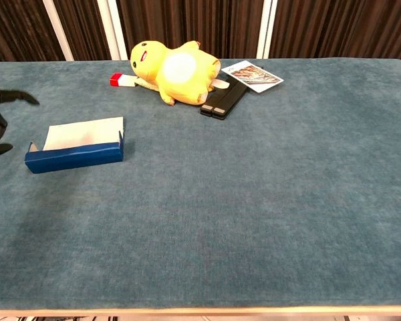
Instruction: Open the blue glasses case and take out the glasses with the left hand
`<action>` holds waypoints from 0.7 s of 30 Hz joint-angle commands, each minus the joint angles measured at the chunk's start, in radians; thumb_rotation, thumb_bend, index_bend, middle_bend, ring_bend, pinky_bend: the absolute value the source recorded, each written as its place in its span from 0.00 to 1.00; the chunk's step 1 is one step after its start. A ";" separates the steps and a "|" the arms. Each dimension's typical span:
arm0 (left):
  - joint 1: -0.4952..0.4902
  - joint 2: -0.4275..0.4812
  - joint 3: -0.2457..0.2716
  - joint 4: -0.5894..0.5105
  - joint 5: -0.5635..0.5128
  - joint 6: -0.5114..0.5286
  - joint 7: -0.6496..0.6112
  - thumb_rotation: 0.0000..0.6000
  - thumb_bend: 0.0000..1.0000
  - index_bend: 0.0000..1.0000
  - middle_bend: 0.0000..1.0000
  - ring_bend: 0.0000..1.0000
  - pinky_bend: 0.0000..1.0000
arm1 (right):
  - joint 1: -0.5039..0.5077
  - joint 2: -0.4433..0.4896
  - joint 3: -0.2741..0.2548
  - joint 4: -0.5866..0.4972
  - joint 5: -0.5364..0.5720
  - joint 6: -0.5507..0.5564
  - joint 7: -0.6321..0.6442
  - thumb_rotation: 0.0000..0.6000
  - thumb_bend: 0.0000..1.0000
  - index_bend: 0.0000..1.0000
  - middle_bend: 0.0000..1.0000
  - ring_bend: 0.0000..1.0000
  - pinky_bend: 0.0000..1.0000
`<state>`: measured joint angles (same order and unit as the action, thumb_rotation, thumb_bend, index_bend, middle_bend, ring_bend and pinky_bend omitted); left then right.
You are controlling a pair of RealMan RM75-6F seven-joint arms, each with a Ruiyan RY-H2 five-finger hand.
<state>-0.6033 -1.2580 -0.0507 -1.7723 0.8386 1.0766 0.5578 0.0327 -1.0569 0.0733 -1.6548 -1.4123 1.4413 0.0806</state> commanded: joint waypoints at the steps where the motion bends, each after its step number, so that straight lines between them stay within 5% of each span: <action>1: -0.007 0.004 0.014 -0.004 -0.032 -0.032 0.011 1.00 0.38 0.13 0.74 0.67 0.78 | 0.000 0.000 0.000 -0.001 0.001 -0.001 0.000 1.00 0.16 0.00 0.00 0.00 0.20; 21: -0.044 -0.010 0.073 -0.040 -0.098 -0.069 0.078 1.00 0.38 0.24 0.76 0.68 0.79 | 0.001 0.002 0.000 -0.002 0.003 -0.005 0.003 1.00 0.16 0.00 0.00 0.00 0.20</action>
<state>-0.6486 -1.2736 0.0192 -1.8033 0.7352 1.0042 0.6389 0.0333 -1.0546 0.0737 -1.6572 -1.4091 1.4364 0.0836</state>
